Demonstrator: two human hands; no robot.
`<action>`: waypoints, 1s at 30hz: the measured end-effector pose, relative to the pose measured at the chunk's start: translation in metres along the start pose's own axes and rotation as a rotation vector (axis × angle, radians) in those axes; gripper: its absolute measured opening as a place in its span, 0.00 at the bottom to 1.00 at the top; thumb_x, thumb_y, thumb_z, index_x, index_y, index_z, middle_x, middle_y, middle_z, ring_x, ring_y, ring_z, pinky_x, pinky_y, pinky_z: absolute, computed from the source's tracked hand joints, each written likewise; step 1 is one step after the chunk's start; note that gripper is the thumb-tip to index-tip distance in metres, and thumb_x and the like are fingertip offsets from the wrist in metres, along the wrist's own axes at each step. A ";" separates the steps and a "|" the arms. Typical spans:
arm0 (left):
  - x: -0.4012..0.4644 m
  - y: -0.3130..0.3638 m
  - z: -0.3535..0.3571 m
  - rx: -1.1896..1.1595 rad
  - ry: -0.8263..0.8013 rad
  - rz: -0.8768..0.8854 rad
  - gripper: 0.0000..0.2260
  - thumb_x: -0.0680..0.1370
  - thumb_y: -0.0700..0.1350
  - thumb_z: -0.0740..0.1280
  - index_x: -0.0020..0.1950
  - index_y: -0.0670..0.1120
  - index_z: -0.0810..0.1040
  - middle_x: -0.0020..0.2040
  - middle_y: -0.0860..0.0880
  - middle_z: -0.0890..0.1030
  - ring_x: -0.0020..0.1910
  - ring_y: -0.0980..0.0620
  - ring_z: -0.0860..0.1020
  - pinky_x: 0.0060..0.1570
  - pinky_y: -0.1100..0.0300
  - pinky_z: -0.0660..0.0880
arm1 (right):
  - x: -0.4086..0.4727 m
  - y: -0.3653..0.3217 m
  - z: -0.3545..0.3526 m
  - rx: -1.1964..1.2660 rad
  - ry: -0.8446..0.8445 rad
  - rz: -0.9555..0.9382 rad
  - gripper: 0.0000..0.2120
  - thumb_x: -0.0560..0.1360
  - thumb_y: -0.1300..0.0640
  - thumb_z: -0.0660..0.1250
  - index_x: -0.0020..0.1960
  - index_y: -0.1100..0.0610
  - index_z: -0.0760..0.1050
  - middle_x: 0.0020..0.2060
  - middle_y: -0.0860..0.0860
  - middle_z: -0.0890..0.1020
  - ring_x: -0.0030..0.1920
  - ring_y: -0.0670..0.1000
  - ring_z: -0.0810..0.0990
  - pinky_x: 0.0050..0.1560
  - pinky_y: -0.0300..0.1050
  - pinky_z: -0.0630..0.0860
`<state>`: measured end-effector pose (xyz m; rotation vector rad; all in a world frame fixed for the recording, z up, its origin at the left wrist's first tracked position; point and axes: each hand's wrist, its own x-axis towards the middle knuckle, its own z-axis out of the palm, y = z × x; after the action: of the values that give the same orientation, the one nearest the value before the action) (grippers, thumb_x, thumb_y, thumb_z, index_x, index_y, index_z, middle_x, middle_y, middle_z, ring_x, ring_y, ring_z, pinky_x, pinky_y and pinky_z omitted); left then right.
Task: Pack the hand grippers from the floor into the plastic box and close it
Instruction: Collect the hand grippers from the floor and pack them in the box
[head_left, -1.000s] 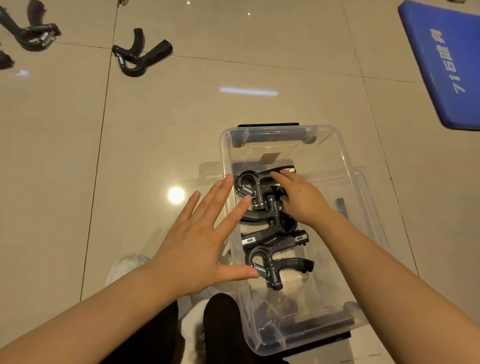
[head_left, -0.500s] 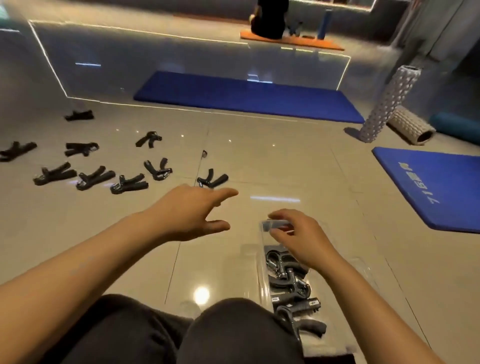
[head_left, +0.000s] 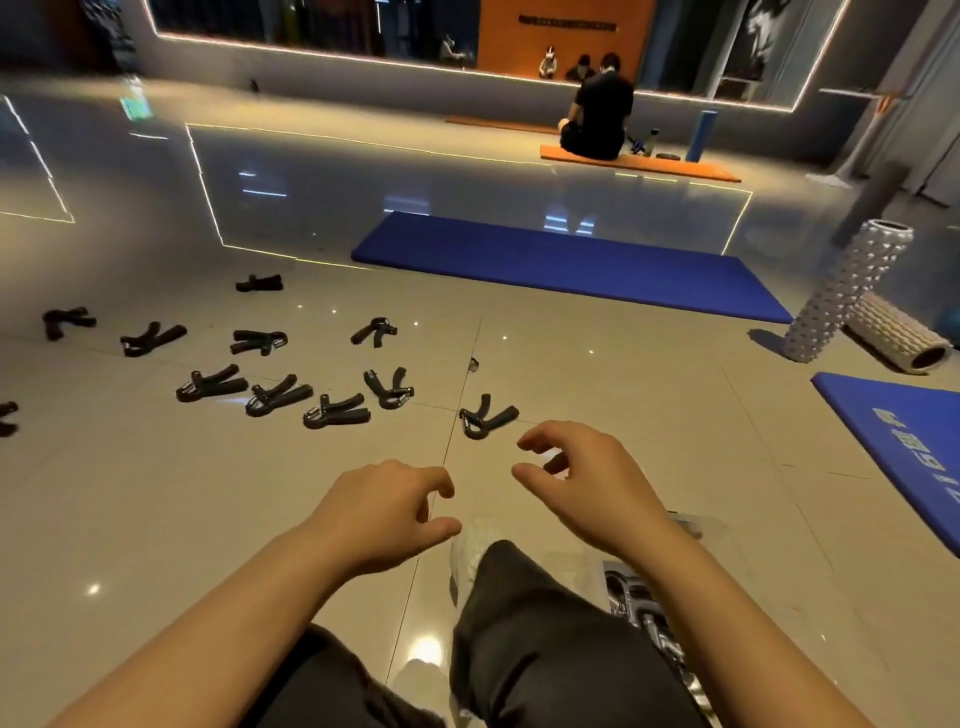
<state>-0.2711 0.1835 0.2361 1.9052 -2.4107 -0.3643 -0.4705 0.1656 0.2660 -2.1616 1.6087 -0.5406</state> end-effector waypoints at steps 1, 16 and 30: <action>0.003 -0.007 -0.001 -0.010 -0.007 -0.018 0.19 0.76 0.62 0.60 0.65 0.58 0.70 0.50 0.57 0.79 0.47 0.58 0.76 0.47 0.62 0.74 | 0.007 0.000 0.008 -0.064 0.011 -0.010 0.17 0.77 0.47 0.63 0.65 0.48 0.71 0.61 0.45 0.75 0.57 0.46 0.75 0.55 0.43 0.75; 0.025 -0.075 -0.008 -0.137 -0.029 -0.187 0.19 0.75 0.62 0.62 0.64 0.58 0.71 0.49 0.60 0.74 0.49 0.59 0.74 0.52 0.61 0.76 | 0.092 -0.013 0.070 -0.190 -0.182 -0.138 0.20 0.77 0.47 0.62 0.68 0.49 0.67 0.66 0.47 0.71 0.64 0.50 0.71 0.58 0.46 0.72; 0.113 -0.205 0.087 -0.018 -0.152 -0.302 0.21 0.77 0.59 0.60 0.69 0.55 0.68 0.64 0.54 0.73 0.59 0.54 0.72 0.55 0.60 0.72 | 0.232 0.065 0.213 -0.113 -0.551 0.018 0.24 0.74 0.48 0.67 0.67 0.52 0.68 0.66 0.50 0.70 0.64 0.51 0.70 0.61 0.43 0.67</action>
<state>-0.1184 0.0438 0.0962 2.3155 -2.1908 -0.5611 -0.3502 -0.0576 0.0678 -2.1190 1.3673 0.1538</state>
